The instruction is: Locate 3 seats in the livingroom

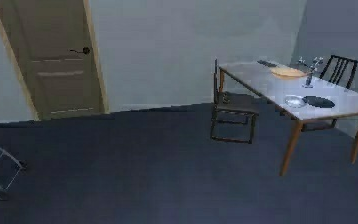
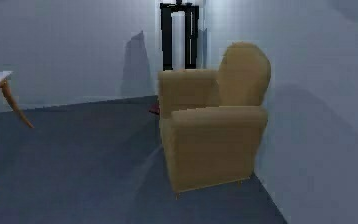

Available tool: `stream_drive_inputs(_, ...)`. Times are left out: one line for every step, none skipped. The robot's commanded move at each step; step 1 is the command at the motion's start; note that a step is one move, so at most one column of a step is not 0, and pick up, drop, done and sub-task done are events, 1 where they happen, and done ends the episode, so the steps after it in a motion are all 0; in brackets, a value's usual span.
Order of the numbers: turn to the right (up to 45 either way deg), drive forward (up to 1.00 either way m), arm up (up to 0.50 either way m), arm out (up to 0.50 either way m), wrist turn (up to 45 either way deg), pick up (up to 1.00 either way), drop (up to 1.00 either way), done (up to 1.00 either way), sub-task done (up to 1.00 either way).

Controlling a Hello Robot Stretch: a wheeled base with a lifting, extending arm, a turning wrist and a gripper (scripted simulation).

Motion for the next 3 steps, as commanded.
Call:
stream_drive_inputs(0.0, 1.0, 0.0, 0.0, 0.0, 0.0, 0.0, 0.0, 0.0)
stream_drive_inputs(0.0, 0.35, 0.0, 0.0, 0.0, 0.0, 0.0, 0.0, 0.0)
stream_drive_inputs(36.0, 0.0, 0.0, 0.0, 0.0, 0.0, 0.0, 0.0, 0.0)
